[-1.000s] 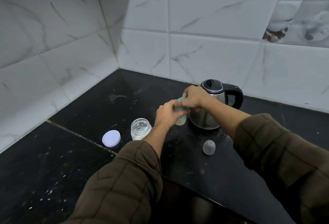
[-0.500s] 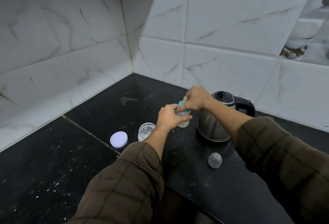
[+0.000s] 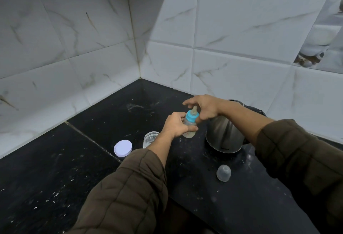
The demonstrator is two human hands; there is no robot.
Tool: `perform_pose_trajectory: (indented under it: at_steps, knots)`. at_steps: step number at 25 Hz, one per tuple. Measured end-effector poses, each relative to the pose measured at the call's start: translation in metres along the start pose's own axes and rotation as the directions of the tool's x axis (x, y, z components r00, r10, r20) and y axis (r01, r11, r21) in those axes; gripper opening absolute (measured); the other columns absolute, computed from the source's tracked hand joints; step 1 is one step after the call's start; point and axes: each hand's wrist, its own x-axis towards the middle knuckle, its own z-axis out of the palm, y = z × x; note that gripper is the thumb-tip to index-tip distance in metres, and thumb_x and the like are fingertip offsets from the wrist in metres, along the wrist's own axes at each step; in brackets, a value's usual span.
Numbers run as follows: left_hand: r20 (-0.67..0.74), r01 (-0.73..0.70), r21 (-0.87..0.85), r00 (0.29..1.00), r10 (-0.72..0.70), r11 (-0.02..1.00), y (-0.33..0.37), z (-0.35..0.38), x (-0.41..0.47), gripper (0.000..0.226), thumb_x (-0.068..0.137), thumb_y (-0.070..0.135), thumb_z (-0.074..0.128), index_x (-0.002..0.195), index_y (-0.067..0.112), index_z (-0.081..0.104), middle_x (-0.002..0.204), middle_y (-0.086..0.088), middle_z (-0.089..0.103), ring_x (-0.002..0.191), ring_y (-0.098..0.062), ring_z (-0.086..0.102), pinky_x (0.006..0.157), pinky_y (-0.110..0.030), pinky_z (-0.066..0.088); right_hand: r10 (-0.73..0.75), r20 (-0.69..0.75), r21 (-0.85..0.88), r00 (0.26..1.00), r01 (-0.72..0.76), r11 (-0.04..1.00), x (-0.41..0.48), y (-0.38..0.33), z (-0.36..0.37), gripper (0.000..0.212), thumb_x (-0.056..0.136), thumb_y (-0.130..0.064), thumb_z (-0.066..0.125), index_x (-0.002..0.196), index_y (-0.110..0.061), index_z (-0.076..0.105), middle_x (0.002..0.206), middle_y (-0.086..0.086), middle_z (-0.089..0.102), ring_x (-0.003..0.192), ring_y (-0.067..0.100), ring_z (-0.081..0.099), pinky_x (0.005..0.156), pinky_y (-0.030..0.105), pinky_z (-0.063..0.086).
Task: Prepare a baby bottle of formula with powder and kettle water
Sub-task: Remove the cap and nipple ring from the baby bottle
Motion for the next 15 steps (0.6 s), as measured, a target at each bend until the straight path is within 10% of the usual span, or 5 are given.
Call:
perform_pose_trajectory:
  at_steps: [6,11,15]
  knots:
    - [-0.036,0.011,0.020,0.999,-0.010,1.000,0.002,0.004,-0.003,0.049,0.066,0.039,0.098,0.108,0.025,0.078,0.098,0.009,0.079,0.098,-0.010,0.073,0.094,-0.041,0.059,0.220,-0.086,-0.055,0.972,-0.225,0.973,0.003,-0.003,0.004,0.054,0.075,-0.064,0.082,0.096,-0.015,0.072,0.091,0.001,0.073,0.088,0.025,0.070,0.082,0.041,0.060]
    - [0.003,0.037,0.040,0.999,-0.037,0.999,0.001,0.004,-0.006,0.058,0.066,0.040,0.097,0.117,0.023,0.075,0.104,0.009,0.079,0.101,-0.009,0.073,0.097,-0.041,0.059,0.006,0.015,-0.131,1.000,-0.004,0.991,-0.006,-0.007,0.006,0.042,0.085,-0.012,0.076,0.125,-0.022,0.070,0.112,-0.003,0.063,0.107,0.023,0.062,0.095,0.039,0.053]
    - [-0.011,0.025,0.043,1.000,-0.024,0.999,0.004,0.005,-0.007,0.046,0.066,0.040,0.097,0.105,0.026,0.078,0.096,0.009,0.079,0.096,-0.010,0.073,0.093,-0.040,0.060,0.059,-0.049,-0.089,0.997,-0.063,0.994,-0.001,-0.016,0.009,0.074,0.082,-0.023,0.079,0.150,-0.018,0.050,0.138,0.005,0.059,0.125,0.025,0.059,0.101,0.038,0.053]
